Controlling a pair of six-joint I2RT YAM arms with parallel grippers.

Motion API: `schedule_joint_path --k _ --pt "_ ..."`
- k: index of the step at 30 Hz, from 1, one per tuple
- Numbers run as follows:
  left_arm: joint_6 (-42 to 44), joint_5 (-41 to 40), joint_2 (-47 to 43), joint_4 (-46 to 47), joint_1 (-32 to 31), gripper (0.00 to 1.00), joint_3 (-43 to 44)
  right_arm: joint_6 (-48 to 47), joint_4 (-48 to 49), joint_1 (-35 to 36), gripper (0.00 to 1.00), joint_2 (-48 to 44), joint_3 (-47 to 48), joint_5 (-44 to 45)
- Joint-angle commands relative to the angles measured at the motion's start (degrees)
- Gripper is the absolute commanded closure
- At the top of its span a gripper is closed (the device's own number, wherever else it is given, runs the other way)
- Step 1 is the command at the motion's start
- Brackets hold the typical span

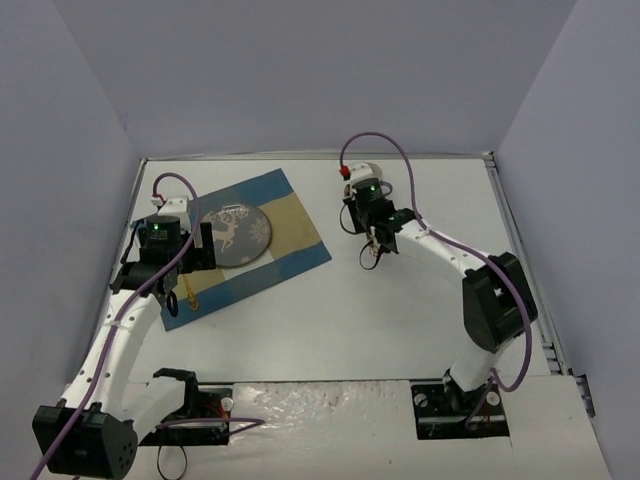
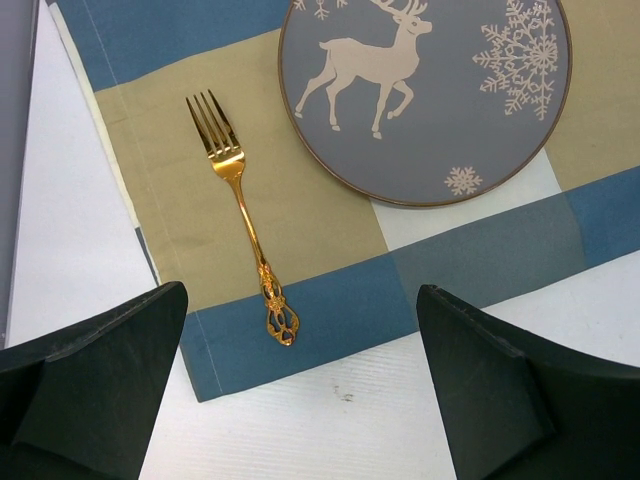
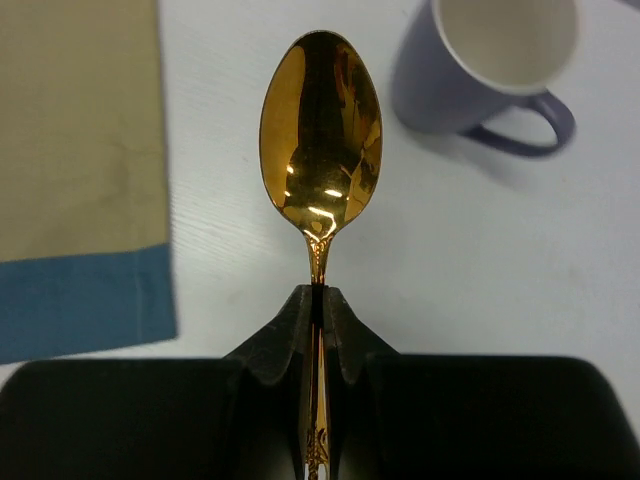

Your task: Set the dinner table for one person

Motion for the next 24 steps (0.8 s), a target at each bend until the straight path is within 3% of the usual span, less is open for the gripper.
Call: schedule_joint_path --k 1,11,24 --pt "0.01 -2.92 -1.52 1.43 -0.16 0.03 1.14 -7.79 4.55 4.04 1.0 5.97 10.27 -5.91" --pt "-1.37 -10.38 -1.87 -0.73 0.16 0.03 1.4 -6.25 6.27 10.16 1.0 19.83 24.53 -6.01" --pt "-5.65 -12.99 -5.7 -4.33 0.35 0.03 -0.16 -0.49 8.91 13.4 1.0 29.66 32.41 -3.95"
